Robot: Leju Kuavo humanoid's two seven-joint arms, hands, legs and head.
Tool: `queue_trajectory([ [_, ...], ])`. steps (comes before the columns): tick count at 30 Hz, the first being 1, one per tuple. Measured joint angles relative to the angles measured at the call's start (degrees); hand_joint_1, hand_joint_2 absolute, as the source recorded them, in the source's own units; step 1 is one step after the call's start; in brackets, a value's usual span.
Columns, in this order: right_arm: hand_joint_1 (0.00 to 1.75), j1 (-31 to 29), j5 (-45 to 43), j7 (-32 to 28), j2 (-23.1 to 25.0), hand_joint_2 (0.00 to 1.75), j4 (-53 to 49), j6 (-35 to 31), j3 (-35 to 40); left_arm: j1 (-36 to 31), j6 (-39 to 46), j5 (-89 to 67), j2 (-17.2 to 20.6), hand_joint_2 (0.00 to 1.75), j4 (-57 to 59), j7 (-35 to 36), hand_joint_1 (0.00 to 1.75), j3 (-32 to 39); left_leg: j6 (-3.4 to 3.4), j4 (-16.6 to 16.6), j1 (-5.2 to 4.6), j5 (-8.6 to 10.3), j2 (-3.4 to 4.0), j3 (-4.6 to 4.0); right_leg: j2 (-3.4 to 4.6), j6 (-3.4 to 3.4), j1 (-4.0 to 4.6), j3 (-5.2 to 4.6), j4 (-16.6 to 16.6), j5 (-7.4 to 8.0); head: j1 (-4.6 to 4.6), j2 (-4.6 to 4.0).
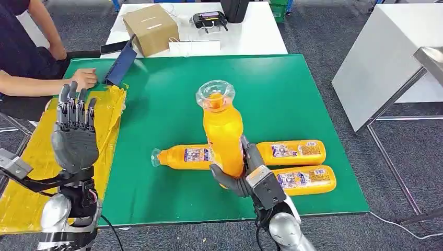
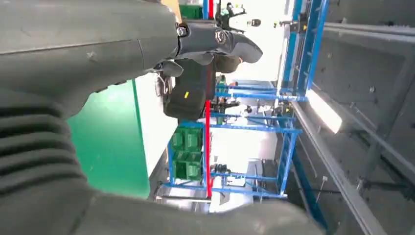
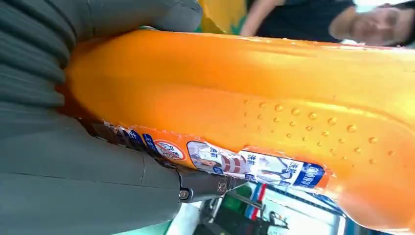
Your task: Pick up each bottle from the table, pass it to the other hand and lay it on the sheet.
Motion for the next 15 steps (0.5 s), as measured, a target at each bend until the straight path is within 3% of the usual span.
queue_trajectory([
  [8,1.75,-0.1,2.1,0.0,0.0,1.75,-2.2,1.1,-0.6,1.7,-12.7,9.8,0.4,1.75,0.0,5.2,0.00,-3.6,0.00,0.0,0.00,0.00,0.01,-0.01,0.00,0.00,0.00,0.00,0.0,0.00,0.02,0.00],
  [15,1.75,-2.9,3.7,2.2,-0.1,1.75,-1.8,4.2,0.2,3.3,-15.7,10.8,0.6,1.75,0.0,5.8,0.00,-9.0,0.01,0.0,0.00,0.01,-0.01,-0.08,0.00,0.01,0.00,-0.03,0.0,0.01,0.00,0.00],
])
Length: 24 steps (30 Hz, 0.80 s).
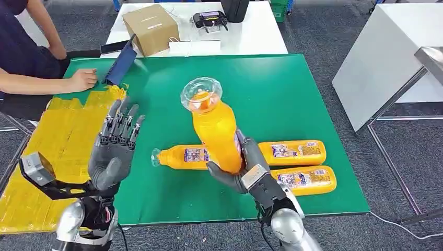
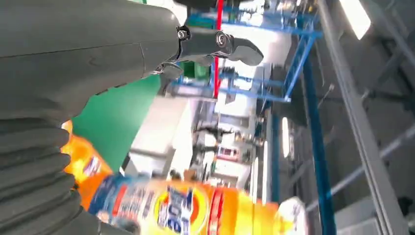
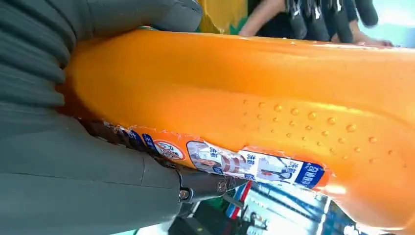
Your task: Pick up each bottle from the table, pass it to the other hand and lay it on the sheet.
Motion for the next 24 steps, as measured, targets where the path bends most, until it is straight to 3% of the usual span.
queue_trajectory([
  [24,1.75,-9.4,1.5,8.4,-0.2,1.75,6.9,7.5,7.7,0.8,-2.4,-4.6,0.5,1.75,-0.7,-0.5,0.00,-3.7,0.01,0.0,0.00,0.01,0.02,-0.02,0.00,0.00,0.00,-0.01,0.0,0.00,0.00,0.00],
])
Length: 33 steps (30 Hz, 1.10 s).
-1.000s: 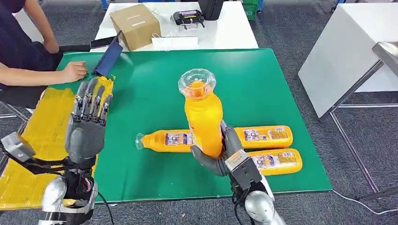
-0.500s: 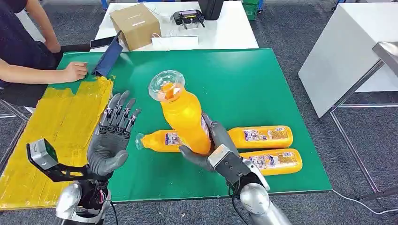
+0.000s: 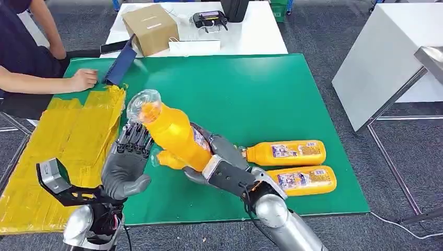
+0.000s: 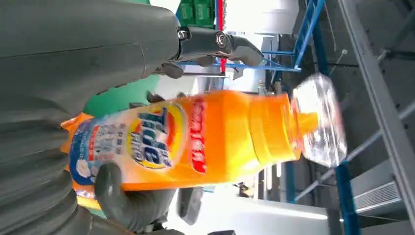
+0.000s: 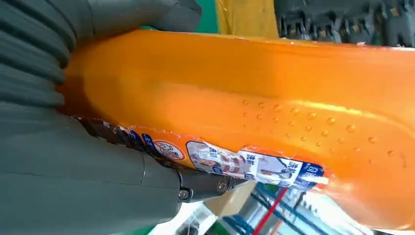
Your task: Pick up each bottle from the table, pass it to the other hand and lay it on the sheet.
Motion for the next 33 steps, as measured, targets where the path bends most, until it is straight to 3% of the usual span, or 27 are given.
queue_trajectory([
  [25,1.75,-7.7,4.4,3.9,-0.3,1.75,7.8,4.8,10.6,-0.1,1.7,-7.7,1.0,1.75,0.1,-1.3,0.02,1.2,0.00,0.0,0.00,0.01,-0.01,-0.01,-0.01,0.00,0.00,-0.05,0.0,0.00,0.00,0.00],
  [26,1.75,-7.7,4.5,4.0,-0.3,1.75,7.9,4.9,10.9,-0.1,1.7,-7.9,1.2,1.75,0.1,-1.2,1.75,1.2,0.00,0.0,0.00,0.00,-0.01,-0.01,-0.01,0.00,0.00,-0.05,0.0,-0.01,0.00,0.00],
  [33,1.75,-8.6,5.0,4.1,-0.3,1.75,7.9,5.1,12.7,-0.2,2.0,-9.6,1.9,1.75,0.9,-1.0,1.75,1.6,0.00,0.0,0.00,0.01,-0.01,-0.02,-0.01,0.00,0.00,-0.05,0.0,-0.01,0.00,0.00],
])
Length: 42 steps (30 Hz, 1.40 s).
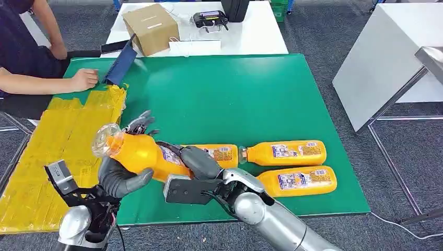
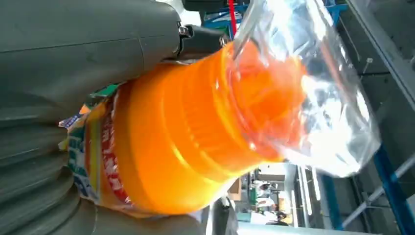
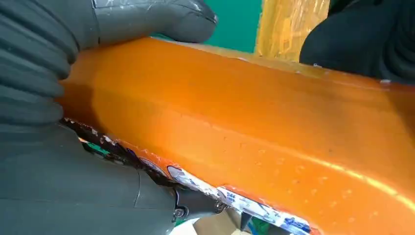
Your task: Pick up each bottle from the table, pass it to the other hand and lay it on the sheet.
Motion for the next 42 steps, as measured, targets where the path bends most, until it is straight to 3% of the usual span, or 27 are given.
queue_trajectory([
  [15,1.75,-0.2,-0.2,0.0,-0.2,1.75,0.0,0.1,1.6,0.0,-0.4,-0.7,1.1,1.75,0.4,-0.7,1.75,0.0,0.00,0.0,0.00,0.00,0.00,0.00,0.00,0.00,0.00,0.00,0.0,0.00,0.00,0.00],
  [16,0.09,-0.3,-0.1,0.0,-0.2,1.75,0.0,0.0,1.6,0.0,-0.5,-0.7,1.1,1.75,0.4,-0.8,1.75,0.0,0.00,0.0,0.00,0.00,0.00,0.00,0.00,0.00,0.00,0.00,0.0,0.00,0.00,0.00],
  [17,0.00,-0.2,0.2,-0.1,-0.2,1.75,0.0,-0.3,1.6,0.0,-0.5,-0.7,1.2,1.75,0.4,-0.9,1.75,0.0,0.00,0.0,0.00,0.00,0.00,0.00,0.00,0.00,0.00,0.00,0.0,0.00,0.00,0.00],
  [22,0.00,0.0,8.3,0.3,-0.2,1.75,-0.1,-5.5,1.5,0.0,2.4,-4.5,1.3,1.75,0.3,-1.4,1.75,0.2,0.00,0.0,0.00,0.00,0.00,-0.02,0.00,0.00,0.00,-0.01,0.0,0.00,0.00,0.00],
  [39,0.00,0.1,9.3,0.3,-0.5,1.75,-1.0,-6.0,0.7,0.0,2.7,-5.2,1.9,1.75,0.0,-1.4,1.75,1.5,0.00,0.0,0.00,0.00,0.01,-0.01,0.01,0.00,0.00,-0.01,0.0,0.00,0.00,0.00],
  [40,0.00,0.1,9.7,0.3,-0.5,0.00,-1.0,-6.2,0.7,-0.1,3.3,-5.7,1.9,1.75,0.0,-1.4,1.75,1.6,0.00,0.0,0.00,0.00,0.01,-0.01,0.01,0.00,0.00,-0.02,0.0,0.00,0.00,0.00],
  [42,0.00,0.2,10.4,0.9,-0.5,0.00,-1.0,-6.8,0.3,-0.2,5.4,-8.8,2.0,1.75,0.0,-1.2,1.75,1.6,0.00,0.0,0.00,0.00,0.01,-0.01,0.01,0.00,0.00,-0.03,0.0,0.00,0.00,0.00],
])
